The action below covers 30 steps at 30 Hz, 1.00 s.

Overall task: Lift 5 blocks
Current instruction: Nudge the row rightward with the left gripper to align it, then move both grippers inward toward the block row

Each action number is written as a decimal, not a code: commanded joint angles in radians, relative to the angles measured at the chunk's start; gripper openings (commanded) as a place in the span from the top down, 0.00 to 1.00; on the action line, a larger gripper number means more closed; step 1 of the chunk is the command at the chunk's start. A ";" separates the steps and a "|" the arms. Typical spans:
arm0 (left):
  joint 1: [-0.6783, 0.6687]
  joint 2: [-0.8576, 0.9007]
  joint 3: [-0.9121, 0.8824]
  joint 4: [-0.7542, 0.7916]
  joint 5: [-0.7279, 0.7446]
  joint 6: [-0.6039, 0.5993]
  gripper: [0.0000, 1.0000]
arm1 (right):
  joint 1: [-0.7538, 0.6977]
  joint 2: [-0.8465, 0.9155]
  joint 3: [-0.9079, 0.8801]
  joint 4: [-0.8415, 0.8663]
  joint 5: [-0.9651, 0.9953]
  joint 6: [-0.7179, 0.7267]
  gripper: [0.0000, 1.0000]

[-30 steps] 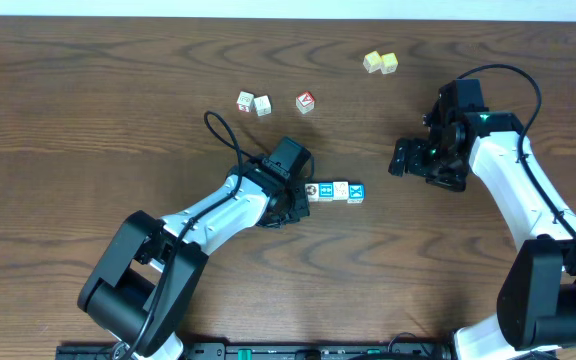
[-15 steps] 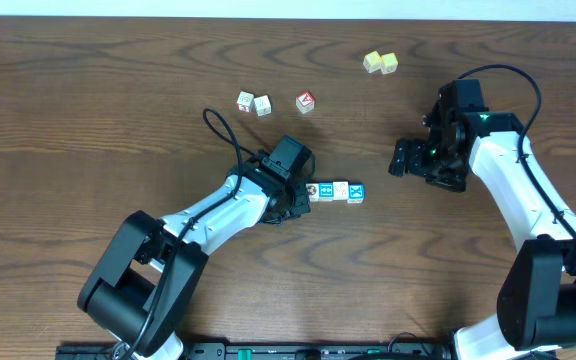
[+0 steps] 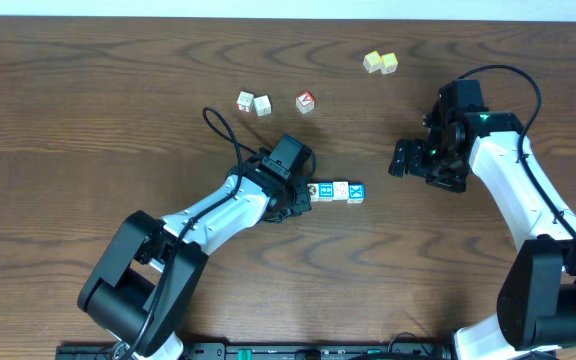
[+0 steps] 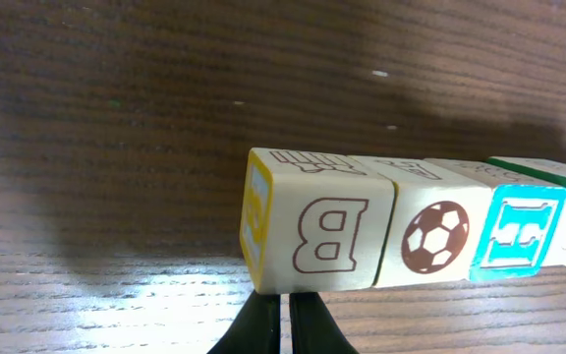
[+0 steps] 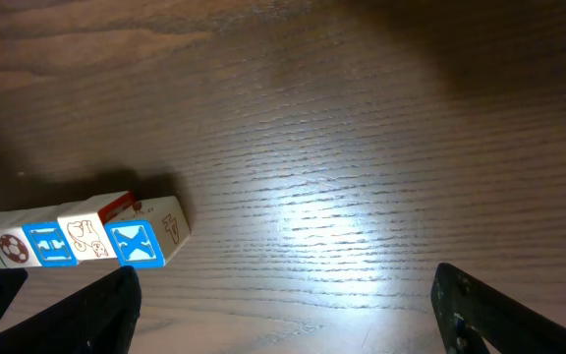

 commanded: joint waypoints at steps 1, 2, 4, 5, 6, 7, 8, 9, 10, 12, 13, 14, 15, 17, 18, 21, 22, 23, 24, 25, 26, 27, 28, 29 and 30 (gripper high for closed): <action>-0.002 0.015 -0.009 0.000 -0.020 -0.002 0.93 | 0.005 0.006 -0.006 -0.002 0.010 0.010 0.08; -0.002 0.015 -0.009 0.000 -0.020 -0.002 0.93 | 0.005 0.006 -0.006 -0.002 0.010 0.010 0.08; -0.002 0.015 -0.009 0.000 -0.020 -0.002 0.93 | 0.005 0.006 -0.006 -0.002 0.010 0.010 0.08; -0.002 0.015 -0.009 0.000 -0.020 -0.002 0.93 | 0.005 0.006 -0.006 -0.002 0.010 0.010 0.08; -0.002 0.015 -0.009 0.000 -0.020 -0.002 0.93 | 0.005 0.006 -0.006 -0.002 0.010 0.010 0.08; -0.002 0.015 -0.009 0.000 -0.020 -0.002 0.93 | 0.005 0.006 -0.006 -0.002 0.010 0.010 0.08; -0.002 0.015 -0.009 -0.001 -0.020 -0.002 0.93 | 0.005 0.006 -0.006 -0.002 0.010 0.010 0.09; -0.002 0.015 -0.009 -0.004 -0.020 -0.002 0.93 | 0.005 0.006 -0.006 -0.003 0.010 0.010 0.08; -0.001 0.012 -0.009 -0.008 -0.020 -0.002 0.93 | 0.005 0.006 -0.006 -0.005 0.010 0.010 0.08; 0.003 0.000 -0.008 -0.017 -0.019 -0.002 0.93 | 0.005 0.006 -0.006 -0.009 0.010 0.010 0.08; 0.003 -0.013 -0.006 -0.024 -0.019 -0.002 0.93 | 0.005 0.006 -0.006 -0.010 0.010 0.010 0.08; 0.003 -0.028 -0.006 -0.032 -0.020 -0.002 0.93 | 0.005 0.006 -0.006 -0.011 0.010 0.010 0.08; 0.003 -0.044 -0.006 -0.039 -0.020 -0.002 0.93 | 0.005 0.006 -0.006 -0.011 0.010 0.010 0.09; 0.003 -0.082 -0.006 -0.057 -0.020 -0.002 0.93 | 0.005 0.006 -0.006 -0.013 0.010 0.010 0.27; 0.003 -0.106 -0.006 -0.071 -0.020 -0.002 0.93 | 0.005 0.006 -0.006 -0.014 0.010 0.011 0.43; 0.003 -0.175 -0.006 -0.103 -0.021 -0.001 0.93 | 0.005 0.006 -0.007 -0.026 0.010 0.037 0.77; 0.006 -0.206 -0.006 -0.111 -0.026 0.012 0.93 | 0.005 0.006 -0.011 -0.027 0.010 0.049 0.83; 0.009 -0.225 -0.006 -0.113 -0.038 0.025 0.93 | 0.005 0.006 -0.016 -0.027 0.010 0.060 0.87; 0.016 -0.250 -0.006 -0.122 -0.072 0.033 0.93 | 0.005 0.006 -0.023 -0.026 0.010 0.068 0.92; 0.022 -0.267 -0.006 -0.135 -0.118 0.033 0.93 | 0.005 0.006 -0.033 -0.022 0.010 0.068 0.94; 0.031 -0.285 -0.007 -0.150 -0.180 0.032 0.93 | 0.006 0.006 -0.045 -0.018 0.009 0.068 0.97; 0.040 -0.297 -0.007 -0.163 -0.227 0.032 0.93 | 0.008 0.006 -0.060 -0.015 0.009 0.072 0.99; 0.055 -0.308 -0.007 -0.179 -0.271 0.032 0.93 | 0.010 0.006 -0.075 -0.015 0.005 0.083 0.99; 0.069 -0.312 -0.007 -0.190 -0.290 0.032 0.93 | 0.014 0.006 -0.090 -0.012 -0.010 0.089 0.99; 0.082 -0.313 -0.007 -0.197 -0.293 0.032 0.93 | 0.019 0.006 -0.107 -0.006 -0.031 0.089 0.99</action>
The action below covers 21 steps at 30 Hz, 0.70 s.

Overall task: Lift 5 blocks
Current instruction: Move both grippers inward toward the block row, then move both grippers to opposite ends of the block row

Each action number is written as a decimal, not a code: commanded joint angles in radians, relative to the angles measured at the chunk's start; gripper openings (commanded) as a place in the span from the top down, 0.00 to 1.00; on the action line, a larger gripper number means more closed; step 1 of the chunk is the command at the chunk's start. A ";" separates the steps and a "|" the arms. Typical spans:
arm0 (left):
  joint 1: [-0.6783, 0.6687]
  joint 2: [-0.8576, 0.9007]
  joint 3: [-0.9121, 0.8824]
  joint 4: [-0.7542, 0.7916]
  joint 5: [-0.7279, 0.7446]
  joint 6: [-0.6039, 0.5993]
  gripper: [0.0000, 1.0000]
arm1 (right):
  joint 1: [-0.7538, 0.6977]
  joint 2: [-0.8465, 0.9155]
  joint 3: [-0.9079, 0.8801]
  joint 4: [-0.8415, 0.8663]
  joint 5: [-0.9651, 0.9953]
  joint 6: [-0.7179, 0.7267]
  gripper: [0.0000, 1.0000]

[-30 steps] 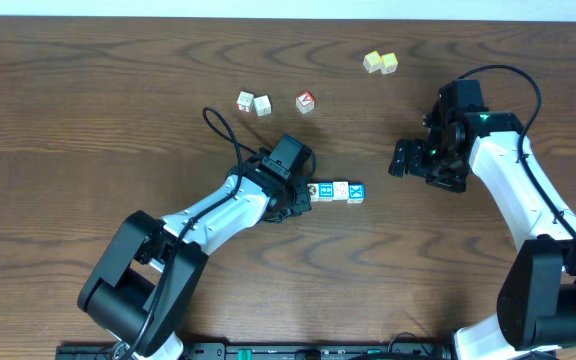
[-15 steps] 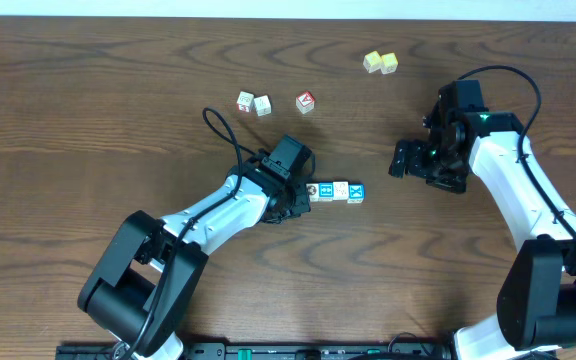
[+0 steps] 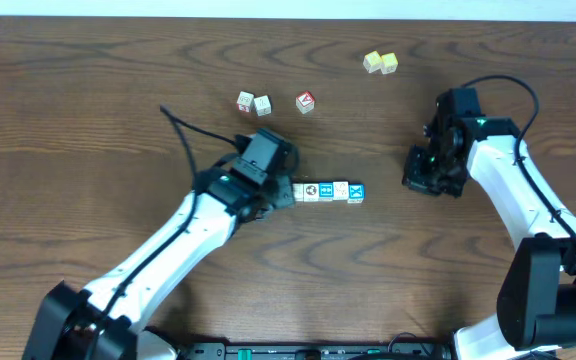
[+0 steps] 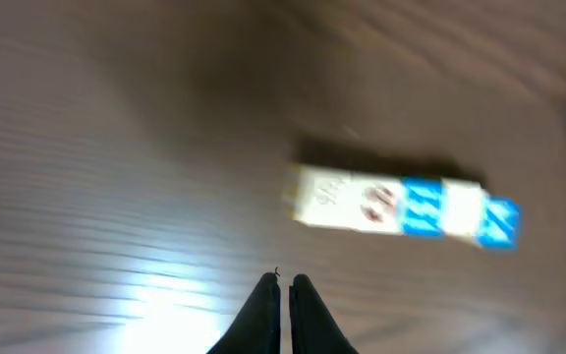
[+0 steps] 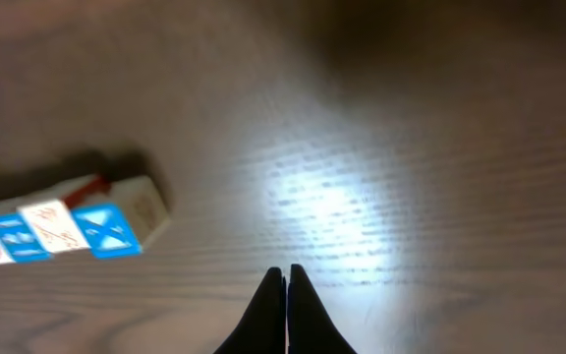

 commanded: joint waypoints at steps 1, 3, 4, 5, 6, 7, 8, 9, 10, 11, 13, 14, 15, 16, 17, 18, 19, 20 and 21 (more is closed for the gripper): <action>0.052 -0.008 -0.005 -0.027 -0.137 0.017 0.93 | 0.025 0.006 -0.062 0.014 -0.054 0.029 0.99; 0.092 0.001 -0.006 -0.042 -0.137 0.017 0.93 | 0.057 0.006 -0.123 0.061 -0.134 0.031 0.99; 0.103 0.002 -0.006 -0.044 -0.137 0.017 0.93 | 0.072 0.006 -0.143 0.079 -0.156 0.046 0.99; 0.114 0.003 -0.006 -0.047 -0.137 0.018 0.93 | 0.088 0.006 -0.161 0.095 -0.168 0.063 0.99; 0.126 0.003 -0.006 -0.050 -0.137 0.017 0.93 | 0.108 0.006 -0.181 0.113 -0.168 0.093 0.99; 0.137 0.003 -0.006 -0.050 -0.137 0.017 0.92 | 0.127 0.006 -0.195 0.130 -0.167 0.113 0.99; 0.147 0.003 -0.006 -0.050 -0.137 0.017 0.93 | 0.150 0.006 -0.209 0.150 -0.167 0.136 0.99; 0.154 0.003 -0.006 -0.050 -0.137 0.017 0.93 | 0.175 0.006 -0.220 0.171 -0.163 0.154 0.99; 0.162 0.003 -0.006 -0.050 -0.137 0.017 0.93 | 0.195 0.006 -0.226 0.185 -0.154 0.171 0.99; 0.167 0.003 -0.006 -0.050 -0.137 0.017 0.93 | 0.217 0.006 -0.227 0.196 -0.135 0.196 0.99; 0.174 0.003 -0.006 -0.058 -0.137 0.017 0.92 | 0.251 0.006 -0.227 0.217 -0.096 0.236 0.99; 0.174 0.003 -0.006 -0.063 -0.137 0.017 0.92 | 0.264 0.006 -0.227 0.225 -0.078 0.251 0.99; 0.174 0.003 -0.006 -0.069 -0.137 0.017 0.92 | 0.276 0.006 -0.227 0.232 -0.058 0.269 0.99; 0.173 0.003 -0.006 -0.074 -0.137 0.017 0.92 | 0.282 0.006 -0.227 0.236 -0.045 0.277 0.99; 0.173 0.003 -0.006 -0.082 -0.137 0.017 0.92 | 0.287 0.006 -0.227 0.240 -0.031 0.288 0.99; 0.174 0.003 -0.006 -0.090 -0.137 0.017 0.92 | 0.289 0.006 -0.227 0.246 -0.025 0.291 0.99; 0.173 0.003 -0.006 -0.096 -0.137 0.017 0.92 | 0.288 0.006 -0.227 0.254 -0.026 0.290 0.99; 0.174 0.003 -0.006 -0.099 -0.137 0.017 0.92 | 0.288 0.006 -0.227 0.265 -0.025 0.289 0.99; 0.174 0.003 -0.006 -0.101 -0.137 0.017 0.92 | 0.288 0.006 -0.227 0.278 -0.024 0.280 0.99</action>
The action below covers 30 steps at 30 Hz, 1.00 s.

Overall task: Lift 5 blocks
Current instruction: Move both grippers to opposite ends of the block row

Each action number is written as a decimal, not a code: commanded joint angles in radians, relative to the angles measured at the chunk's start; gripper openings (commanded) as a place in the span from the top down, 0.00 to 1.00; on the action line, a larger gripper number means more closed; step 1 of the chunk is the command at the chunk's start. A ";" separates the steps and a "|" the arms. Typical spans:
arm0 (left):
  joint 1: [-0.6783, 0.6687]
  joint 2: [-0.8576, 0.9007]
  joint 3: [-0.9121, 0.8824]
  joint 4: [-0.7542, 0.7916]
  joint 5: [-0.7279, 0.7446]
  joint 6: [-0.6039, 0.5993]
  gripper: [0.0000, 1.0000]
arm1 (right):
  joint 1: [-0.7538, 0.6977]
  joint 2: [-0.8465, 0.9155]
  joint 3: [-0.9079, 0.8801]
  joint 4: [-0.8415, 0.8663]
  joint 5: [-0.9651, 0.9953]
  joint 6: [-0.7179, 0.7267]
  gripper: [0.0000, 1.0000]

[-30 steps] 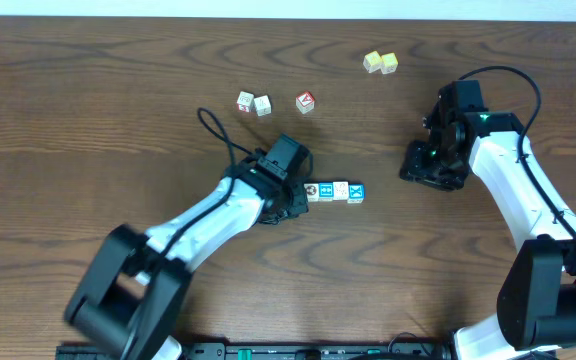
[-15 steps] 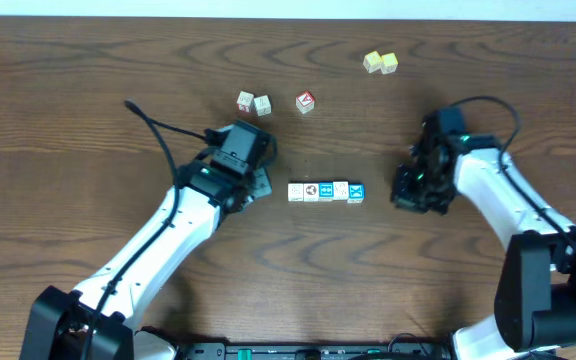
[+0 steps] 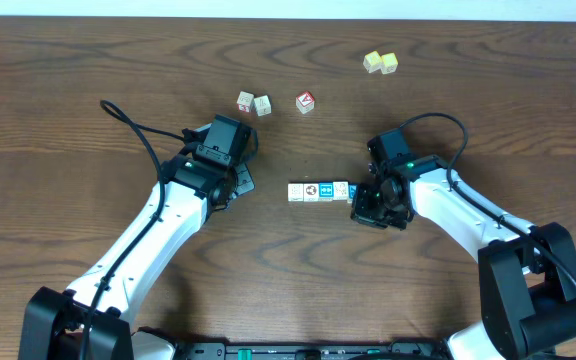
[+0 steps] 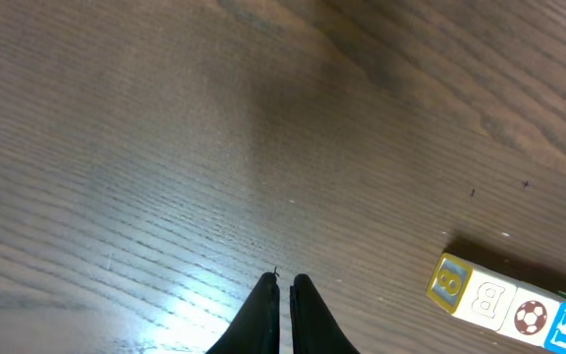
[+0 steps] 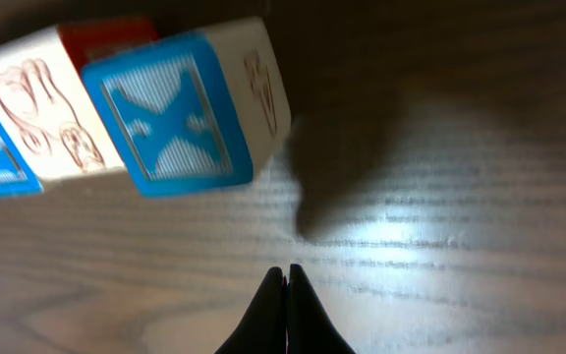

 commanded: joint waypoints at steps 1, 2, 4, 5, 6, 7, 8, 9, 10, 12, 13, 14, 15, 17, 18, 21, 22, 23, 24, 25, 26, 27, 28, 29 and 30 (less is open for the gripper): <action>0.004 0.006 -0.006 -0.011 -0.019 0.017 0.92 | 0.003 0.006 -0.003 0.035 0.040 0.025 0.99; 0.004 0.006 -0.006 -0.009 -0.019 0.017 0.92 | 0.003 0.006 -0.003 0.047 0.043 0.024 0.99; 0.004 0.006 -0.006 -0.005 -0.020 0.016 0.92 | 0.004 0.006 -0.003 0.080 0.055 0.019 0.99; 0.005 0.006 -0.006 -0.004 -0.019 0.017 0.92 | 0.004 0.006 -0.003 0.093 0.055 0.011 0.99; 0.004 0.006 -0.006 -0.005 -0.020 0.017 0.92 | 0.004 0.006 -0.003 0.103 0.055 0.006 0.99; 0.005 0.006 -0.006 -0.005 -0.020 0.017 0.92 | 0.004 0.006 -0.003 0.108 0.056 0.006 0.99; 0.005 0.006 -0.006 -0.005 -0.020 0.017 0.92 | 0.004 0.006 -0.003 0.109 0.058 0.006 0.99; 0.005 0.006 -0.006 -0.005 -0.019 0.017 0.92 | 0.005 0.006 -0.003 0.108 0.058 0.006 0.99; 0.004 0.006 -0.006 -0.006 -0.019 0.017 0.92 | 0.006 0.006 -0.003 0.106 0.059 0.006 0.99; 0.004 0.006 -0.006 -0.009 -0.019 0.017 0.92 | 0.007 0.006 -0.005 0.103 0.060 0.002 0.99; 0.004 0.006 -0.006 -0.010 -0.019 0.017 0.92 | 0.008 0.006 -0.006 0.105 0.061 -0.002 0.99; 0.004 0.006 -0.006 -0.011 -0.019 0.017 0.92 | 0.011 0.006 -0.008 0.106 0.064 -0.002 0.99; 0.004 0.006 -0.006 -0.010 -0.019 0.017 0.92 | 0.014 0.006 -0.010 0.109 0.068 -0.002 0.99; 0.004 0.006 -0.006 -0.010 -0.019 0.017 0.92 | 0.019 0.006 -0.011 0.110 0.083 -0.002 0.99; 0.004 0.006 -0.006 -0.010 -0.019 0.017 0.92 | 0.023 0.006 -0.011 0.111 0.087 -0.007 0.99; 0.004 0.006 -0.006 -0.010 -0.019 0.017 0.92 | 0.034 0.006 -0.011 0.121 0.085 -0.038 0.99; 0.004 0.006 -0.006 -0.009 -0.019 0.016 0.92 | 0.037 0.006 -0.011 0.123 0.085 -0.040 0.99; 0.004 0.006 -0.006 -0.009 -0.019 0.016 0.92 | 0.041 0.006 -0.011 0.125 0.085 -0.045 0.99; 0.004 0.006 -0.006 -0.009 -0.019 0.016 0.92 | 0.046 0.006 -0.011 0.129 0.085 -0.047 0.99; 0.004 0.006 -0.006 -0.009 -0.019 0.016 0.92 | 0.049 0.006 -0.011 0.132 0.085 -0.053 0.99; 0.004 0.006 -0.006 -0.009 -0.019 0.016 0.92 | 0.052 0.006 -0.011 0.136 0.086 -0.055 0.99; 0.004 0.006 -0.006 -0.009 -0.019 0.016 0.92 | 0.054 0.006 -0.011 0.136 0.089 -0.055 0.99; 0.004 0.006 -0.006 -0.009 -0.019 0.016 0.92 | 0.055 0.006 -0.011 0.136 0.089 -0.055 0.99; 0.004 0.006 -0.006 -0.009 -0.019 0.017 0.92 | 0.056 0.006 -0.011 0.136 0.090 -0.055 0.99; 0.004 0.006 -0.006 -0.009 -0.019 0.016 0.92 | 0.056 0.006 -0.011 0.136 0.092 -0.054 0.99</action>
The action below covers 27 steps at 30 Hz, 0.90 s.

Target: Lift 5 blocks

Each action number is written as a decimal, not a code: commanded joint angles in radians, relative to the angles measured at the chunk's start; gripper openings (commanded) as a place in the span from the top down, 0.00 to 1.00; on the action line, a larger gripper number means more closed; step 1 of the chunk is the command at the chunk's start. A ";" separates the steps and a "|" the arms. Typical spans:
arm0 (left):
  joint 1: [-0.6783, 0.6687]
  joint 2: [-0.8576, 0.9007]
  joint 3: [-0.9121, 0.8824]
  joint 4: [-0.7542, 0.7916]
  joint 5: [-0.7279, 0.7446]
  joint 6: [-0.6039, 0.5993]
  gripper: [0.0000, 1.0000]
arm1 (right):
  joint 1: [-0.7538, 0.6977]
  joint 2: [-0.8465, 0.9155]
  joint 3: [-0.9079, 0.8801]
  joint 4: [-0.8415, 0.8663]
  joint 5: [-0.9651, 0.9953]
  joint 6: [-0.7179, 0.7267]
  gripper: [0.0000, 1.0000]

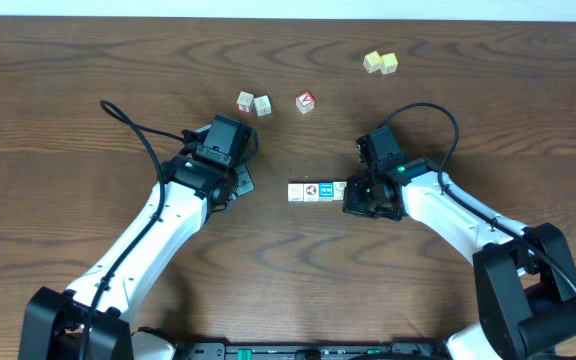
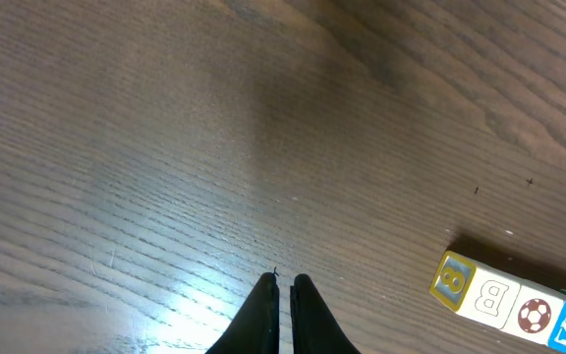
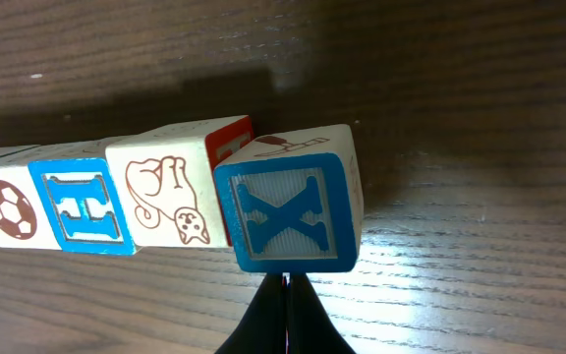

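Note:
A row of several lettered wooden blocks (image 1: 316, 190) lies end to end at the table's middle. The right wrist view shows a soccer ball block (image 3: 8, 211), a blue H block (image 3: 82, 208), a cat block (image 3: 165, 202) and a blue X block (image 3: 298, 211). My right gripper (image 3: 285, 287) is shut, its tips against the X block's near face at the row's right end (image 1: 352, 198). My left gripper (image 2: 281, 287) is shut over bare wood, left of the row (image 1: 240, 186). The row's left end (image 2: 499, 305) sits at that view's lower right.
Loose blocks lie at the back: two pale ones (image 1: 253, 103), a red one (image 1: 305, 101) and a yellow pair (image 1: 380, 62). A black cable (image 1: 133, 125) loops over the left arm, another (image 1: 438, 115) over the right.
My right gripper has shifted a little left and now touches the X block at the row's right end. The left arm has not moved.
At first my left gripper was shut against the row's left end and the right stood open far to the right. Then the left had backed off leftwards and the right was shut. The right then stood beside the X block, and now presses on it.

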 commanded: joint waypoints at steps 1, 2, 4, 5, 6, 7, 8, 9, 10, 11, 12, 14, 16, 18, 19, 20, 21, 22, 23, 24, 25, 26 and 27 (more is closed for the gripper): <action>0.004 0.006 -0.006 -0.003 -0.019 0.017 0.92 | 0.007 0.006 -0.008 0.000 0.020 -0.021 0.99; 0.004 0.006 -0.006 -0.003 -0.019 0.016 0.92 | 0.007 0.006 -0.008 0.000 0.020 -0.021 0.99; 0.004 0.006 -0.006 -0.003 -0.019 0.016 0.92 | 0.008 0.006 -0.008 0.000 0.020 -0.021 0.99; 0.004 0.006 -0.006 -0.003 -0.019 0.016 0.92 | 0.008 0.006 -0.008 0.000 0.020 -0.021 0.99; 0.004 0.006 -0.006 -0.003 -0.019 0.016 0.92 | 0.008 0.006 -0.008 0.000 0.021 -0.021 0.99; 0.004 0.006 -0.006 -0.003 -0.019 0.016 0.92 | 0.008 0.006 -0.008 0.001 0.021 -0.021 0.99; 0.004 0.006 -0.006 -0.003 -0.019 0.016 0.92 | 0.008 0.006 -0.008 0.001 0.021 -0.021 0.99; 0.004 0.006 -0.006 -0.003 -0.019 0.016 0.92 | 0.008 0.006 -0.008 0.002 0.021 -0.021 0.99; 0.004 0.006 -0.006 -0.003 -0.019 0.016 0.92 | 0.008 0.006 -0.008 0.003 0.021 -0.021 0.99; 0.004 0.006 -0.006 -0.003 -0.019 0.017 0.92 | 0.008 0.006 -0.008 0.003 0.021 -0.021 0.99; 0.004 0.006 -0.006 -0.003 -0.019 0.016 0.92 | 0.008 0.006 -0.008 0.003 0.021 -0.021 0.99; 0.004 0.006 -0.006 -0.003 -0.019 0.016 0.92 | 0.008 0.006 -0.008 0.004 0.025 -0.021 0.99; 0.004 0.006 -0.006 -0.003 -0.019 0.016 0.92 | 0.008 0.006 -0.008 0.008 0.027 -0.021 0.99; 0.004 0.006 -0.006 -0.003 -0.019 0.016 0.92 | 0.008 0.006 -0.008 0.012 0.028 -0.021 0.99; 0.004 0.006 -0.006 -0.003 -0.019 0.016 0.92 | 0.008 0.006 -0.008 0.013 0.028 -0.021 0.99; 0.004 0.006 -0.006 -0.003 -0.019 0.016 0.92 | 0.008 0.006 -0.008 0.014 0.028 -0.021 0.99; 0.004 0.006 -0.006 -0.003 -0.019 0.017 0.92 | 0.008 0.006 -0.008 0.014 0.027 -0.027 0.99; 0.004 0.006 -0.006 -0.003 -0.019 0.017 0.92 | 0.008 0.006 -0.008 0.014 0.027 -0.028 0.99; 0.004 0.006 -0.006 -0.003 -0.019 0.016 0.92 | 0.008 0.006 -0.008 0.014 0.027 -0.028 0.99; 0.004 0.006 -0.006 -0.003 -0.019 0.017 0.92 | 0.008 0.006 -0.008 0.014 0.027 -0.028 0.99; 0.004 0.006 -0.006 -0.003 -0.019 0.016 0.92 | 0.008 0.006 -0.008 0.014 0.027 -0.028 0.99; 0.004 0.006 -0.006 -0.003 -0.019 0.016 0.92 | 0.008 0.006 -0.008 0.014 0.027 -0.029 0.99; 0.004 0.006 -0.006 -0.003 -0.019 0.017 0.92 | 0.008 0.006 -0.008 0.014 0.027 -0.029 0.99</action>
